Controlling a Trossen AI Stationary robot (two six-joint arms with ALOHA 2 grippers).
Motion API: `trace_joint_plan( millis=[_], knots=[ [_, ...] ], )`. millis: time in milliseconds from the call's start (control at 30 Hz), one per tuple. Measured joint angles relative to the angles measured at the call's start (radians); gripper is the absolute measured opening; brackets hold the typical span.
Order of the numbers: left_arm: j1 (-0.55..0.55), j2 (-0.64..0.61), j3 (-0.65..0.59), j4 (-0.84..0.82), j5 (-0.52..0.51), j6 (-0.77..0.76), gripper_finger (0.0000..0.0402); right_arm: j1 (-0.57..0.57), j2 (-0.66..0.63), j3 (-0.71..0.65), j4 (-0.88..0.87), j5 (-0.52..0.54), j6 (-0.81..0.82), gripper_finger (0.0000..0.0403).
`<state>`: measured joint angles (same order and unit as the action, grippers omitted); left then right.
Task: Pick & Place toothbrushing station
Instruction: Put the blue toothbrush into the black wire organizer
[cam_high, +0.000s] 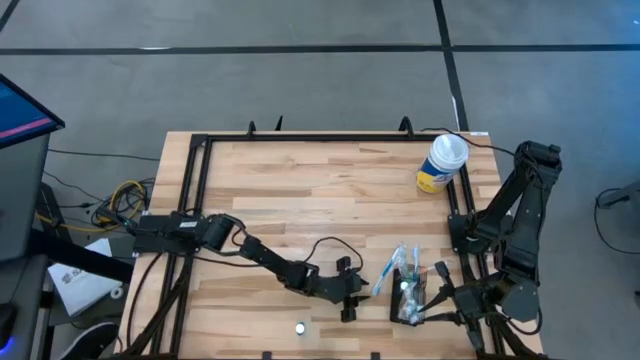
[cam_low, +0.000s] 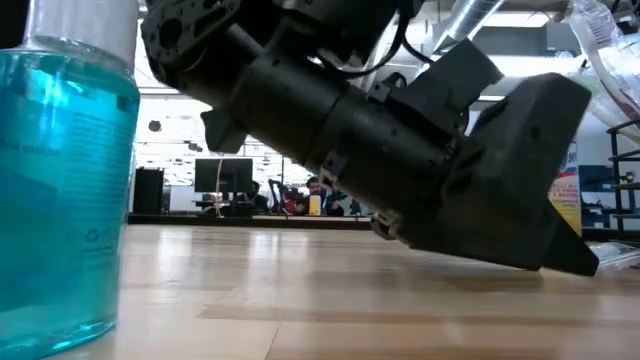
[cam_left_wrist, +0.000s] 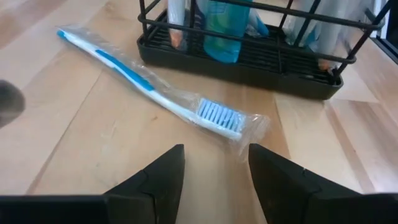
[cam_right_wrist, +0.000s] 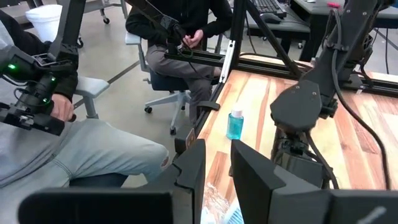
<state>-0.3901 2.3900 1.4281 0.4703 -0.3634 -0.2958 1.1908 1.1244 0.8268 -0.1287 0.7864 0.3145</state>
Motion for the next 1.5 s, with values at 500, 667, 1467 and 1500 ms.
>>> trace_joint_plan(
  millis=[500, 667, 1467, 1500],
  knots=[
    [0.000, 0.016, -0.001, 0.067, -0.039, -0.002, 0.0169, 0.000, 0.000, 0.000, -0.003, 0.000, 0.000, 0.0067],
    [0.001, 0.016, -0.001, 0.091, 0.004, -0.040, 0.0141, 0.000, 0.000, 0.000, -0.004, 0.000, 0.000, 0.0067],
    [0.008, 0.109, 0.088, 0.125, -0.016, -0.031, 0.0143, -0.001, 0.002, 0.000, -0.010, 0.000, 0.024, 0.0067],
    [0.011, 0.108, 0.088, 0.103, -0.030, -0.034, 0.0130, -0.001, 0.002, 0.000, -0.014, 0.000, 0.031, 0.0067]
  ],
)
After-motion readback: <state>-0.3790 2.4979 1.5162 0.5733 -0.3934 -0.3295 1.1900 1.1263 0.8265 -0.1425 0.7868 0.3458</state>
